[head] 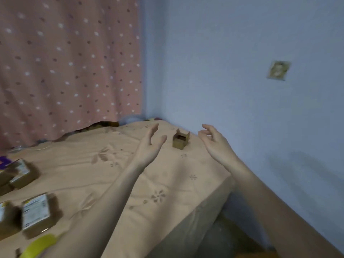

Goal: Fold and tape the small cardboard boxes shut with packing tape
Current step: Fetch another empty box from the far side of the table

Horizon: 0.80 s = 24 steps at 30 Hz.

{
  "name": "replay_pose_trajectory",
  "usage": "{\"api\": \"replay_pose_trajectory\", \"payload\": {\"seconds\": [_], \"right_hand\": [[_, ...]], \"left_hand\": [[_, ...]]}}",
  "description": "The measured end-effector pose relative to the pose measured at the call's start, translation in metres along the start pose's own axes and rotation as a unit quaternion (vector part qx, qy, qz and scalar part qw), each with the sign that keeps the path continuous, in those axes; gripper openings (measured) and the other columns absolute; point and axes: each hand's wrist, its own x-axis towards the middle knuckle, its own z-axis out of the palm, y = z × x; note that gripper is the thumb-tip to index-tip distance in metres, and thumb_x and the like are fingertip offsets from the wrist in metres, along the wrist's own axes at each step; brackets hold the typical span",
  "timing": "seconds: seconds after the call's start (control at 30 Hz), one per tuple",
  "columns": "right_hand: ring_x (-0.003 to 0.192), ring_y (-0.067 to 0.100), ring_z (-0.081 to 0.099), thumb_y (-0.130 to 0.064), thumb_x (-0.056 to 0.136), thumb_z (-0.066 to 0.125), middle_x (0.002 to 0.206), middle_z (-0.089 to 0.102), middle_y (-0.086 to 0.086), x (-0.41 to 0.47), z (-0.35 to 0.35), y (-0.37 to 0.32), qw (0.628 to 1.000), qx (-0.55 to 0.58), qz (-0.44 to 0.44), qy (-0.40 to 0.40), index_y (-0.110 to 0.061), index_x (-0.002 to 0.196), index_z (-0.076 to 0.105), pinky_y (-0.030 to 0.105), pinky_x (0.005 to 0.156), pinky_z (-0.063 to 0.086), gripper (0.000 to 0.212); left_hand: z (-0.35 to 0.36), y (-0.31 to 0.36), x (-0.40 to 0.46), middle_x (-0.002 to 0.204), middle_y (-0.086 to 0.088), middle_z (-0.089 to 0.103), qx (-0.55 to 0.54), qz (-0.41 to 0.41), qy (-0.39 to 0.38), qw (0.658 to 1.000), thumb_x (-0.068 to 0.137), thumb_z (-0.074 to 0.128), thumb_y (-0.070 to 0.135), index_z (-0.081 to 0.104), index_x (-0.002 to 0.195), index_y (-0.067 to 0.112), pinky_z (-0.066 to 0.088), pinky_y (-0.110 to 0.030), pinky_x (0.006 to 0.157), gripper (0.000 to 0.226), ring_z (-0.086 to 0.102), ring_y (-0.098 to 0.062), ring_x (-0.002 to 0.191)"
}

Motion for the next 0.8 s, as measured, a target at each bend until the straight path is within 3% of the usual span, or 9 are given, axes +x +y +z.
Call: {"api": "replay_pose_trajectory", "payload": {"seconds": [0.2,0.43,0.6,0.73,0.8], "right_hand": [[0.105,0.002,0.048,-0.034,0.099,0.044,0.136,0.051,-0.006,0.04,-0.055,0.031,0.999,-0.014,0.007,0.031,-0.023,0.14,0.041,0.003,0.066,0.035,0.043],[0.108,0.004,0.048,-0.033,0.1,0.043,0.139,0.048,-0.005,0.119,-0.049,0.067,0.999,-0.037,0.007,0.022,-0.023,0.142,0.039,0.006,0.067,0.034,0.044],[0.109,0.008,0.051,-0.031,0.1,0.044,0.139,0.048,-0.003,0.19,-0.038,0.08,0.998,-0.059,0.013,0.023,-0.021,0.142,0.041,0.019,0.087,0.032,0.043],[0.103,0.006,0.05,-0.032,0.098,0.045,0.137,0.049,-0.005,0.244,-0.027,0.108,0.997,-0.077,0.019,0.012,-0.023,0.14,0.043,0.01,0.072,0.034,0.042],[0.103,0.007,0.05,-0.033,0.097,0.047,0.136,0.049,-0.004,0.267,-0.016,0.133,0.995,-0.09,0.033,-0.008,-0.025,0.139,0.042,0.011,0.071,0.035,0.043]], "left_hand": [[0.042,0.0,0.049,0.145,0.01,0.039,-0.008,0.003,-0.014,1.0,0.095,0.055,0.03,0.036,0.143,0.022,0.026,-0.02,0.102,0.052,0.034,0.003,0.126],[0.073,-0.031,0.134,0.14,0.016,0.041,-0.001,0.01,-0.024,1.0,0.093,0.055,0.034,0.038,0.142,0.026,0.027,-0.021,0.1,0.052,0.034,0.004,0.124],[0.092,-0.06,0.202,0.138,0.018,0.043,-0.004,-0.008,-0.028,1.0,0.093,0.054,0.036,0.04,0.14,0.028,0.028,-0.022,0.103,0.05,0.033,0.003,0.126],[0.107,-0.091,0.245,0.134,0.019,0.043,0.004,-0.027,-0.026,0.999,0.093,0.053,0.034,0.043,0.138,0.027,0.027,-0.021,0.099,0.047,0.035,0.003,0.123],[0.116,-0.115,0.26,0.132,0.018,0.043,0.012,-0.043,-0.024,0.999,0.092,0.054,0.033,0.044,0.136,0.028,0.028,-0.022,0.098,0.045,0.036,0.001,0.122]]}}
